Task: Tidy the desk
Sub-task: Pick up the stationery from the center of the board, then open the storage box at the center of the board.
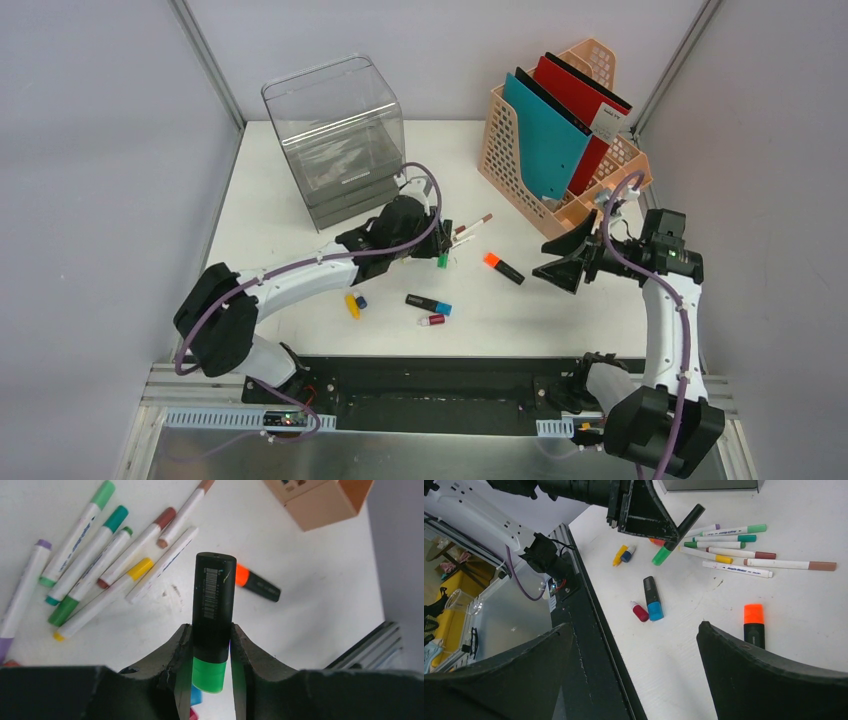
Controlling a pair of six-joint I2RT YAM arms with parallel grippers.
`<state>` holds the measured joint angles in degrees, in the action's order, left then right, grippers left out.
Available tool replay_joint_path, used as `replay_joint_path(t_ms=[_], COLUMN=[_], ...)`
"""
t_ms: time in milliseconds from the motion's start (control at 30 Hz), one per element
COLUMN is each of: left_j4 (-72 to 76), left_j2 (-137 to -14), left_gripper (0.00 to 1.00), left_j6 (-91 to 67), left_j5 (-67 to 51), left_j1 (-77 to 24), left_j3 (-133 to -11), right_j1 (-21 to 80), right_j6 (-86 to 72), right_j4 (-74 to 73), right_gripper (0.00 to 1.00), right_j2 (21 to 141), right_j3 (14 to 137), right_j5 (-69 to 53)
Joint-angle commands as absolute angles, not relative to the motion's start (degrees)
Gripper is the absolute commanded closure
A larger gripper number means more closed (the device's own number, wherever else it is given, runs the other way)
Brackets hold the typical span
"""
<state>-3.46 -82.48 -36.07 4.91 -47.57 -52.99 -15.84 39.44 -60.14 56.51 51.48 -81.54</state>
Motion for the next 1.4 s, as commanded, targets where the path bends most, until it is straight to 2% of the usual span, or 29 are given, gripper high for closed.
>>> replay_joint_path(t_ms=[0, 133, 467, 800, 1100, 1367], left_j4=[-5.2, -7.4, -5.9, -1.8, -0.2, 2.0], left_j2=[-85.6, -88.2, -95.2, -99.5, -100.8, -101.2], left_gripper=[1.0, 1.0, 1.0, 1.0, 1.0, 1.0], left_j6=[-49.4, -52.3, -56.7, -59.2, -61.4, -63.2], left_j5=[5.0, 7.5, 15.0, 21.1, 23.1, 23.0], left_j1=[-48.4, -50.5, -57.7, -62.9, -64.5, -65.1], left_j3=[-60.3, -65.3, -73.4, -78.0, -79.5, -79.5], right_j1=[-13.5, -10.8, -4.6, 1.1, 1.9, 2.2], right_j6=[32.4, 21.3, 10.7, 8.4, 7.7, 7.0], right_j4=[-49.5, -38.8, -27.2, -22.9, -22.6, -21.7], right_gripper=[0.01, 0.01, 0.01, 0.03, 0.21, 0.53], right_j2=[55.5, 54.8, 55.4, 56.7, 57.1, 57.1], right_j3=[49.8, 47.4, 43.8, 42.7, 43.1, 42.9], right_j5=[-81.2, -74.1, -67.5, -57.2, -52.0, -52.8])
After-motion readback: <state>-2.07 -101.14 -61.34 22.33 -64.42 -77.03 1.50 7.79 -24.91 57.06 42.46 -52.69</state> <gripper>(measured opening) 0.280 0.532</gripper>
